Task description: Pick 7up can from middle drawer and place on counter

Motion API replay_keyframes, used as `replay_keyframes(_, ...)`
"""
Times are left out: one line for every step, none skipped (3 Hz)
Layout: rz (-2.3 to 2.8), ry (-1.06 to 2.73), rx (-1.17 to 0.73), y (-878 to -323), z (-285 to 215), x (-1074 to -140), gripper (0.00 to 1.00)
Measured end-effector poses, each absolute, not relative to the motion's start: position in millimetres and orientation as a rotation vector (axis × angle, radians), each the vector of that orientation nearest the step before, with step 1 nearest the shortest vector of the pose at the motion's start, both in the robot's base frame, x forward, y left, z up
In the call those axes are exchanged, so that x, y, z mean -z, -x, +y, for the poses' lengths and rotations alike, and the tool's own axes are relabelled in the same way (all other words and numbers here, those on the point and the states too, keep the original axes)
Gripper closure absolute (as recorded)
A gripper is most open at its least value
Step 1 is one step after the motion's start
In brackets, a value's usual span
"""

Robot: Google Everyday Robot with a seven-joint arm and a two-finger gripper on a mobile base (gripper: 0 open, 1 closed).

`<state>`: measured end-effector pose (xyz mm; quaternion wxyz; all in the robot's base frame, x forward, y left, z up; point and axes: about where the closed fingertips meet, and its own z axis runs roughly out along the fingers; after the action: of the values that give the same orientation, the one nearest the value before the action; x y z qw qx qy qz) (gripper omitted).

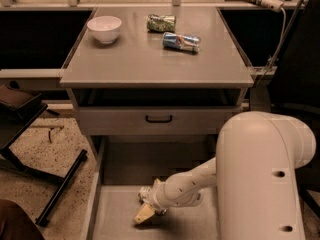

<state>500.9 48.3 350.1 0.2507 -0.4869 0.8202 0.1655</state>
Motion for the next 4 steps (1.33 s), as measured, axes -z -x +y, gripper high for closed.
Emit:
replay_keyframes(2.248,1.293,-0.435,-507,38,-350,0.00)
replay_keyframes(2.265,1.257,-0.416,-512,24,-350,0.00)
replay_keyframes(2.272,1.246,-0.410,-513,19,-350,0.00)
replay_keyframes(2.294,1.217,-0.395,-516,4,-347,0.00)
